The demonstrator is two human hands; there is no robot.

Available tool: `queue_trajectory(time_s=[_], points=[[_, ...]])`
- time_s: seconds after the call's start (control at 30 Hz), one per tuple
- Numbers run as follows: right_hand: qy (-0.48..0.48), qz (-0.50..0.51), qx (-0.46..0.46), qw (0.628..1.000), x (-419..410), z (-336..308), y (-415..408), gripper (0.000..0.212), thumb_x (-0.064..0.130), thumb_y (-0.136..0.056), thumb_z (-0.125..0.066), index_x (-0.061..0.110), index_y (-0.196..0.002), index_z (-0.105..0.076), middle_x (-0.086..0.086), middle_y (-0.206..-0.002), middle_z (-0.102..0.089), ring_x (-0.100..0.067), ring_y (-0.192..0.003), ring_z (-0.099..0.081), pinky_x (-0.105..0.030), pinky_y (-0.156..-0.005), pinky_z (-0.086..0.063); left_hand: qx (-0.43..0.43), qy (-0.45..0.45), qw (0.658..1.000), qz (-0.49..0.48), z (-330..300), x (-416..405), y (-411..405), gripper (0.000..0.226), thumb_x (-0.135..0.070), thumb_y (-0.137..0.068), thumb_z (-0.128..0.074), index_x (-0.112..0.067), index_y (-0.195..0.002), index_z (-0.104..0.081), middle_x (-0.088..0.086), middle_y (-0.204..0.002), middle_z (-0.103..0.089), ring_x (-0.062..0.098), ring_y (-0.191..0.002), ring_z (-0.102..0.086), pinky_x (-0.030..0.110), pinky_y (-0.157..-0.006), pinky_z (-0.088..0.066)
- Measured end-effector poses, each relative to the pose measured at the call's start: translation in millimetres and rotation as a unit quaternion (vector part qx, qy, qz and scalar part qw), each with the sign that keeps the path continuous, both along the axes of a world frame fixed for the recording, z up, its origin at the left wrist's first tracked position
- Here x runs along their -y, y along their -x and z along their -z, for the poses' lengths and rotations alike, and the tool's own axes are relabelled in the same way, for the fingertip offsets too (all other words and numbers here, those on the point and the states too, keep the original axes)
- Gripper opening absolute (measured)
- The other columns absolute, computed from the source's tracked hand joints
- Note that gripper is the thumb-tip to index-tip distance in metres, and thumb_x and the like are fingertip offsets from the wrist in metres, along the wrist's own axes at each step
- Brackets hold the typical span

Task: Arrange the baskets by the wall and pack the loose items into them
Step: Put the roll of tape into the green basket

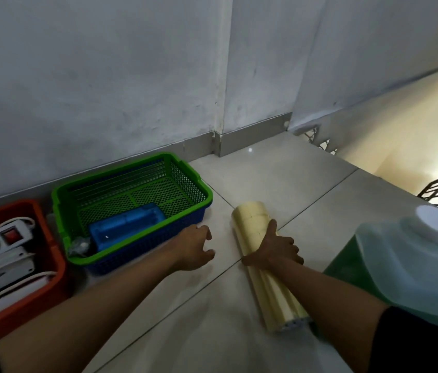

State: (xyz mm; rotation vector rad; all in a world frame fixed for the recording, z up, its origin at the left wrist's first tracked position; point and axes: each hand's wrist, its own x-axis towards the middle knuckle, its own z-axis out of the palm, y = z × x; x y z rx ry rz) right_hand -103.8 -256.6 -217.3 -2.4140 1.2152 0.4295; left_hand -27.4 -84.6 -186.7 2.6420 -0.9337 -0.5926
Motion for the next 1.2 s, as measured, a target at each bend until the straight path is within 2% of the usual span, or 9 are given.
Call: queue_trajectory(time_s=[0.17,0.3,0.47,0.57,0.7,0.83,1.0,1.1,1.2], points=[[-0.032,0.038,0.055,0.997,-1.1,-3.7,1.6,0.125,0.055,-0.055,-0.081,0.033,-0.146,0.002,-0.022,-0.132,-0.037,-0.041,-0.119,-0.043,-0.051,-0.099,-0.042,-0.038,0.014,0.999,-0.031,-1.6,-8.2,-3.9,0.045,-0.036,-0.091,-0.056,-0.014,-0.129,-0.049,0.009,-0.132,-0.052,0.021,-0.119,-0.051,0.029,-0.094,-0.042],[-0.047,0.07,0.148,0.985,-9.4,-24.2,-10.0,0.12,0.055,-0.055,-0.081,0.031,-0.143,-0.004,-0.021,-0.132,-0.038,-0.041,-0.118,-0.043,-0.051,-0.098,-0.042,-0.129,0.094,0.981,-0.108,-8.3,-9.2,-3.8,0.041,-0.035,-0.088,-0.061,-0.014,-0.123,-0.054,0.006,-0.12,-0.059,0.016,-0.103,-0.055,0.027,-0.087,-0.044],[-0.005,0.022,0.251,0.968,-28.1,-67.9,-25.8,0.121,0.055,-0.054,-0.081,0.036,-0.142,-0.001,-0.021,-0.131,-0.039,-0.043,-0.118,-0.044,-0.051,-0.095,-0.043,-0.319,0.269,0.88,-0.228,-32.0,-7.7,-10.8,0.051,-0.048,-0.085,-0.06,-0.013,-0.123,-0.053,0.008,-0.123,-0.058,0.02,-0.107,-0.059,0.037,-0.086,-0.051],[0.055,-0.076,0.277,0.956,-43.9,-87.7,-33.9,0.121,0.057,-0.05,-0.08,0.039,-0.141,-0.002,-0.018,-0.125,-0.044,-0.04,-0.112,-0.049,-0.049,-0.09,-0.046,-0.383,0.365,0.802,-0.276,-48.9,-11.6,-22.1,0.068,-0.053,-0.074,-0.069,-0.015,-0.126,-0.047,0.011,-0.124,-0.057,0.025,-0.11,-0.06,0.041,-0.081,-0.055],[0.127,-0.243,0.273,0.922,-69.3,-101.4,-41.0,0.123,0.063,-0.049,-0.078,0.044,-0.142,0.0,-0.014,-0.126,-0.045,-0.036,-0.112,-0.048,-0.048,-0.091,-0.043,-0.424,0.454,0.724,-0.301,-60.6,-20.6,-28.5,0.082,-0.054,-0.061,-0.078,-0.018,-0.129,-0.049,0.008,-0.121,-0.064,0.026,-0.105,-0.064,0.043,-0.075,-0.058],[0.194,-0.359,0.275,0.871,-90.1,-107.9,-52.9,0.118,0.065,-0.054,-0.075,0.042,-0.144,-0.003,-0.013,-0.133,-0.043,-0.035,-0.115,-0.047,-0.047,-0.094,-0.038,-0.413,0.544,0.627,-0.374,-54.0,-33.5,-30.0,0.107,-0.059,-0.035,-0.085,-0.02,-0.128,-0.05,0.008,-0.12,-0.066,0.03,-0.104,-0.065,0.055,-0.076,-0.057],[0.215,-0.407,0.297,0.836,-106.8,-108.3,-71.4,0.115,0.07,-0.058,-0.068,0.039,-0.147,-0.004,-0.016,-0.136,-0.042,-0.036,-0.116,-0.047,-0.048,-0.094,-0.036,-0.314,0.599,0.588,-0.444,-53.0,-50.3,-37.1,0.063,-0.048,-0.063,-0.079,-0.017,-0.113,-0.058,0.004,-0.106,-0.069,0.027,-0.097,-0.067,0.049,-0.071,-0.058],[0.256,-0.42,0.314,0.812,-114.4,-102.1,-80.0,0.112,0.064,-0.061,-0.07,0.034,-0.148,-0.008,-0.019,-0.136,-0.043,-0.038,-0.119,-0.046,-0.054,-0.1,-0.031,-0.268,0.622,0.576,-0.458,-56.0,-58.1,-43.9,0.06,-0.044,-0.064,-0.08,-0.018,-0.113,-0.058,0.003,-0.109,-0.069,0.026,-0.097,-0.067,0.047,-0.07,-0.059],[0.311,-0.405,0.319,0.798,-114.7,-86.7,-83.9,0.113,0.056,-0.051,-0.078,0.032,-0.145,-0.02,-0.023,-0.133,-0.048,-0.041,-0.12,-0.049,-0.064,-0.1,-0.029,-0.242,0.645,0.542,-0.481,-55.9,-67.4,-52.1,0.064,-0.042,-0.066,-0.08,-0.015,-0.118,-0.056,0.004,-0.112,-0.067,0.024,-0.099,-0.066,0.048,-0.072,-0.059]])
